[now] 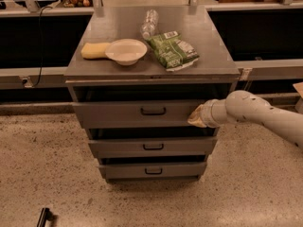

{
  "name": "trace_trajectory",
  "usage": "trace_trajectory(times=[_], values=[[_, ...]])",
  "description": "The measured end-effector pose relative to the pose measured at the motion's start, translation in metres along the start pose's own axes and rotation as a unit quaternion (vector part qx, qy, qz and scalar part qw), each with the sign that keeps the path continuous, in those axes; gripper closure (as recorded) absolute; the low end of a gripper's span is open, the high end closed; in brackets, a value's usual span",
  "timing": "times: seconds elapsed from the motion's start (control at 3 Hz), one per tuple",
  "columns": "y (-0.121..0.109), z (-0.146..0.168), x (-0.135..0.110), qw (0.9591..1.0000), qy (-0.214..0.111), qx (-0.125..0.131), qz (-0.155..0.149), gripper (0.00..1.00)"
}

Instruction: Close top drawer

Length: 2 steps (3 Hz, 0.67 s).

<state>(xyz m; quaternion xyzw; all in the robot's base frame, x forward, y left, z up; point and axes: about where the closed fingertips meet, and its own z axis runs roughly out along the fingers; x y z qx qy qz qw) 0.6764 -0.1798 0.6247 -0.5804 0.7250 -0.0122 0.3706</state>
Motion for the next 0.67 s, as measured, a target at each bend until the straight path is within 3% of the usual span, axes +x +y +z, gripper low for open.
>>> trace_trajectory(times=[0.33,0.67], values=[[0.000,0.000,0.000,1.0000,0.000,0.000,0.000,1.00],[0.035,-0.017,-0.004,0.9997,-0.015,-0.015,0.015,1.00]])
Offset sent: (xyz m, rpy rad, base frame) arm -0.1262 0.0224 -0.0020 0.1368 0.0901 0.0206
